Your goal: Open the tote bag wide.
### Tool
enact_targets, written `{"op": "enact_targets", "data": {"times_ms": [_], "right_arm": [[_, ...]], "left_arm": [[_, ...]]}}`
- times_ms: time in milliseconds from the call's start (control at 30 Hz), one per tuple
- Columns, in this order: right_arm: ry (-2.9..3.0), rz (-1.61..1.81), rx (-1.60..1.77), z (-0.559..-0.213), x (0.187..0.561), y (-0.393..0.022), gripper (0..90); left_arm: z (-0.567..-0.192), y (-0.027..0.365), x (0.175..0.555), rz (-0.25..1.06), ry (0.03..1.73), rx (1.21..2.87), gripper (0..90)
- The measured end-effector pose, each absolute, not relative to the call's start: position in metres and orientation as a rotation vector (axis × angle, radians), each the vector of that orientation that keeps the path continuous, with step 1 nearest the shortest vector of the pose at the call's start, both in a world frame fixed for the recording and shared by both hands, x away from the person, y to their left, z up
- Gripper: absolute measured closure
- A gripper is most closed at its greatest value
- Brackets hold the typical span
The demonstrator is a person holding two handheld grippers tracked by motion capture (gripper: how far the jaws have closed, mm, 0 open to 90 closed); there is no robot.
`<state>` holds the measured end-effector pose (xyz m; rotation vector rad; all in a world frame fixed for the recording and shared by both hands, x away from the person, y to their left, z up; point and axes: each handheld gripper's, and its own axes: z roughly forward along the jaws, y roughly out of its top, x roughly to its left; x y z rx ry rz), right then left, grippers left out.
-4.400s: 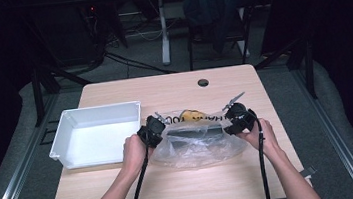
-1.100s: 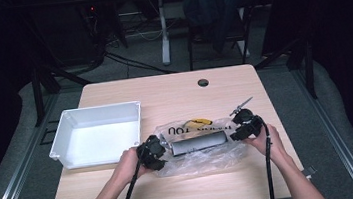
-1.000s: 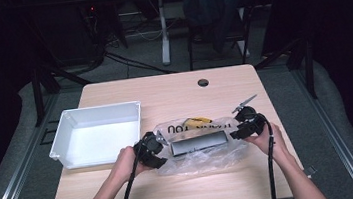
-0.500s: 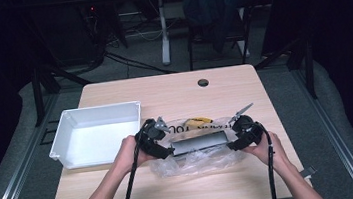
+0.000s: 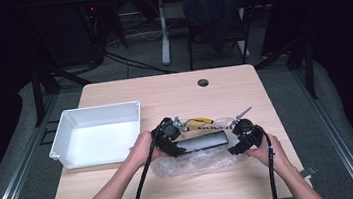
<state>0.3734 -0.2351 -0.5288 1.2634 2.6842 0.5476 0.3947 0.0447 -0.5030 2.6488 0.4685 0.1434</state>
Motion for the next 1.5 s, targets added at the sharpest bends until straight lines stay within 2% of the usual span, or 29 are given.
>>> {"op": "enact_targets", "data": {"times_ms": [267,600,1000,1500], "right_arm": [[2.696,0.622,1.262,-0.521,0.375,-0.241,24.6],[2.701,0.665,1.258,-0.517,0.375,-0.245,21.1],[2.684,0.698,1.254,-0.51,0.375,-0.25,20.2],[2.677,0.714,1.26,-0.51,0.375,-0.25,20.4]], "left_arm": [[-0.501,0.039,0.399,0.073,0.432,2.679,43.4],[-0.5,0.031,0.405,0.046,0.391,2.706,45.0],[-0.503,0.023,0.411,0.011,0.356,2.768,38.0],[-0.511,0.013,0.413,0.022,0.303,2.822,40.6]]}}
